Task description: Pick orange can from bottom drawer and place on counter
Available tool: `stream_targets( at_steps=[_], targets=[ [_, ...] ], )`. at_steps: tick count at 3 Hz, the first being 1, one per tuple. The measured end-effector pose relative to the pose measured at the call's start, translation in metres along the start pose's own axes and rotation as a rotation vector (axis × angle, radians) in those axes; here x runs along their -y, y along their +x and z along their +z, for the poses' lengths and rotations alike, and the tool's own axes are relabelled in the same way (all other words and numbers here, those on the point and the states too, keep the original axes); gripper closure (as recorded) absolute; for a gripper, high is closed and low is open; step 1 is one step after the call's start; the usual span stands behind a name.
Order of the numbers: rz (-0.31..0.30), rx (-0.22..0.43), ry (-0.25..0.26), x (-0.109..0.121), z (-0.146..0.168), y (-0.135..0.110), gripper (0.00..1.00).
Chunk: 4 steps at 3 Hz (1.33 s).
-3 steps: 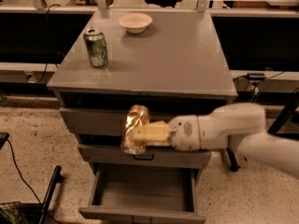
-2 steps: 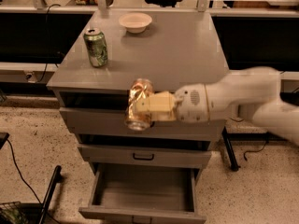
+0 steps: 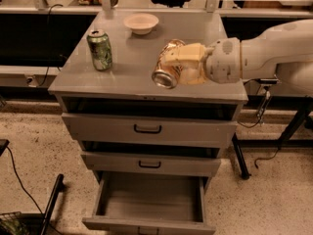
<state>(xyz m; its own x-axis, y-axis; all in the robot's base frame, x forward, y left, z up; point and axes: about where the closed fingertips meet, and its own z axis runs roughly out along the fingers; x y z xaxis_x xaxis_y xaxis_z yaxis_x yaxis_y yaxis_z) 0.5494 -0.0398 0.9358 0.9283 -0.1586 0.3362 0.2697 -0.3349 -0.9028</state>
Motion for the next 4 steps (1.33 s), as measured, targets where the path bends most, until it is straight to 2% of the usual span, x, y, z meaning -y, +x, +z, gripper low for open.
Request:
stream_targets(
  at_steps=[1,2,3,4],
  targets=[
    [0.171,-0.218,-0.149,-0.030,-0.025,0.076,1.00],
    [0.245,-0.274,-0.265,-0.056,-0.020,0.106,1.00],
    [0.366,-0.272,-0.355,-0.095,-0.012,0.119,1.00],
    [0.448,-0.242,-0.397,-0.116,-0.007,0.122,0.82]
  ],
)
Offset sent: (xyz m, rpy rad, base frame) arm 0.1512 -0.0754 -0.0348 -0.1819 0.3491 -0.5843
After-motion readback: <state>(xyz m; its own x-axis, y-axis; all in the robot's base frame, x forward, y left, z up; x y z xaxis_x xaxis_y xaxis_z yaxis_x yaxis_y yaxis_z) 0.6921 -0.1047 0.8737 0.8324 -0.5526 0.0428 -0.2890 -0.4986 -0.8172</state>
